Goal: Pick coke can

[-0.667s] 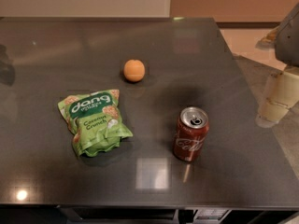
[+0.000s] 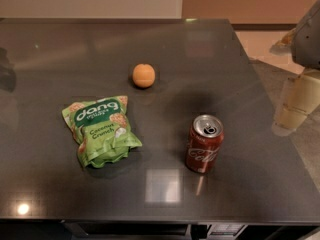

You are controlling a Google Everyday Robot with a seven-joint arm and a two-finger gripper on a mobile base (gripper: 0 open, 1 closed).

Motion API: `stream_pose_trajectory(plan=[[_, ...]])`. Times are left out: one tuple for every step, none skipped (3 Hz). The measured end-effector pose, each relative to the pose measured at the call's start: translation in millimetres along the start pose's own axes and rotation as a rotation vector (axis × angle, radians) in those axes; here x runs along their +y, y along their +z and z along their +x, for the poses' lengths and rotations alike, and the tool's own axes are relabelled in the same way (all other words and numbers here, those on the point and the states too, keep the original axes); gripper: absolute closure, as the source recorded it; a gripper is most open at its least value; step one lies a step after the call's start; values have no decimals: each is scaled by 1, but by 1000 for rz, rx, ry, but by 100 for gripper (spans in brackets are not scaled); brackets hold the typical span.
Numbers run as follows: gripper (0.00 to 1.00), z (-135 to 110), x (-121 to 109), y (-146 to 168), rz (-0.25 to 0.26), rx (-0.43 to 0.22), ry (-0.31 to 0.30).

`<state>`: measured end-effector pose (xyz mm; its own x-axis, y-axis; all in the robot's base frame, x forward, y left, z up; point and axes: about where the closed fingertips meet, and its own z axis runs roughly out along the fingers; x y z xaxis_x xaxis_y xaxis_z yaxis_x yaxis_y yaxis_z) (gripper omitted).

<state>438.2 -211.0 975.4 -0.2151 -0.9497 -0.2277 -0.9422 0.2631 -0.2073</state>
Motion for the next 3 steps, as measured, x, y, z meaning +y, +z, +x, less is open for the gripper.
stream_pose_trajectory(plan=[[0, -11, 10, 10, -57, -62, -27], [0, -26, 27, 26, -125, -143, -60], [0, -40, 44, 44, -181, -214, -99]])
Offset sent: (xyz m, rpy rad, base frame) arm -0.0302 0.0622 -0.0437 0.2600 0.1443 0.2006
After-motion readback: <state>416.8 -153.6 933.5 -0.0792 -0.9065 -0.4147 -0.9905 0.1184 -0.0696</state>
